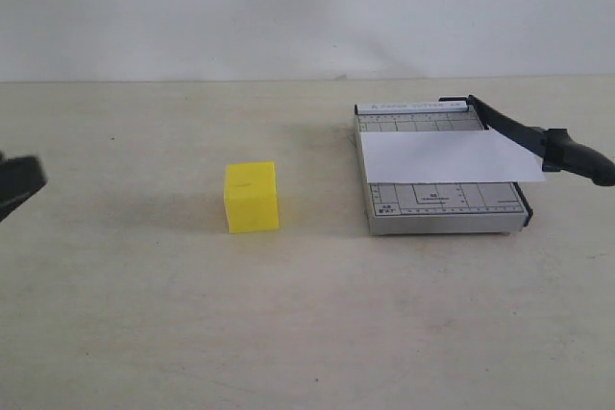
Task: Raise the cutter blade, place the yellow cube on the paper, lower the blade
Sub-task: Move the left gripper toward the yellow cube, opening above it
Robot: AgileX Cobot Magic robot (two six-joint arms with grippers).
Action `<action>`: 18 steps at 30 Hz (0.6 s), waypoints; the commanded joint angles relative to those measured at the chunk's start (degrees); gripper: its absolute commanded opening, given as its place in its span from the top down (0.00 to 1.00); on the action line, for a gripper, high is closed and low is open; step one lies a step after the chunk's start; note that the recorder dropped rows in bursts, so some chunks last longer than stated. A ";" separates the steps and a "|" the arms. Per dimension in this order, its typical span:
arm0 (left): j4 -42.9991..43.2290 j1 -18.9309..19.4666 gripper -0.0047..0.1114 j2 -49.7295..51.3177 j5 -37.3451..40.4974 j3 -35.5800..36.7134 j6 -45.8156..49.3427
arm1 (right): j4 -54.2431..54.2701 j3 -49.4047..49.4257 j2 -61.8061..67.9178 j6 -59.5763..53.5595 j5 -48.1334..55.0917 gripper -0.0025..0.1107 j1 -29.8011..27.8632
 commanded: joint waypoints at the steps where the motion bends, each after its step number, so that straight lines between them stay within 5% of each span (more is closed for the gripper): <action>1: 0.34 0.33 0.49 20.59 -0.45 -13.08 3.41 | -0.32 -0.06 -0.19 0.93 -0.85 0.98 0.05; 8: -0.50 2.09 0.38 47.64 10.50 -36.69 0.56 | -0.32 -0.06 -0.19 1.33 -1.91 0.98 0.05; 11: -0.50 3.52 0.34 53.73 19.46 -44.79 0.34 | -0.32 -0.06 -0.19 1.33 -2.01 0.98 0.05; 18: 0.68 6.27 0.31 59.59 25.04 -54.24 -6.33 | -0.32 -0.06 -0.19 1.57 -2.01 0.98 0.05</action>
